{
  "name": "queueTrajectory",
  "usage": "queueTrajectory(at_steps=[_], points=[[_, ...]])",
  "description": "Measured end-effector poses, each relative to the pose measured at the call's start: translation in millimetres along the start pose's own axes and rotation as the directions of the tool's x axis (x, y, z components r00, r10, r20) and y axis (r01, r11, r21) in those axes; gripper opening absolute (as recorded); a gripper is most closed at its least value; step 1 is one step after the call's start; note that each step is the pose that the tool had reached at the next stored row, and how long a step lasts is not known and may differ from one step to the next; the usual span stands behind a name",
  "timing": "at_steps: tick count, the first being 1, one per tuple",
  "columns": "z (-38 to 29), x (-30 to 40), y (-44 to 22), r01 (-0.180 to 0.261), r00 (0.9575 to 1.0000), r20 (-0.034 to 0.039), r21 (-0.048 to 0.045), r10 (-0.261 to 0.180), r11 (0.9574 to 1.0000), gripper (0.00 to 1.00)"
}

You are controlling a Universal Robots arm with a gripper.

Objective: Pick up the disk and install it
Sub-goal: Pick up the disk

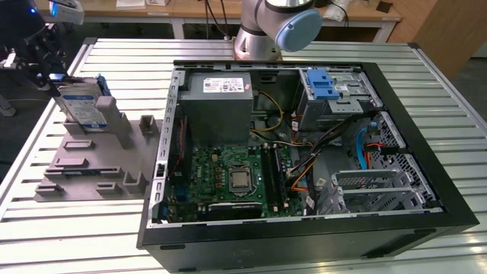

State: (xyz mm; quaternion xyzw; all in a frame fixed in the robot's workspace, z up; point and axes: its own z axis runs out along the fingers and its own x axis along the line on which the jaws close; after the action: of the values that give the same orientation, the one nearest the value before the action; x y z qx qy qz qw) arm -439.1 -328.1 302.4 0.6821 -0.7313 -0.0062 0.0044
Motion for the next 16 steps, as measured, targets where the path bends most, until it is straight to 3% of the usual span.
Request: queueTrajectory(at_steps=[16], points=[[11.9,-3.2,0.4,0.000,1.0000,-0.0001,-0.0003,0.000,1.0000,0.52]])
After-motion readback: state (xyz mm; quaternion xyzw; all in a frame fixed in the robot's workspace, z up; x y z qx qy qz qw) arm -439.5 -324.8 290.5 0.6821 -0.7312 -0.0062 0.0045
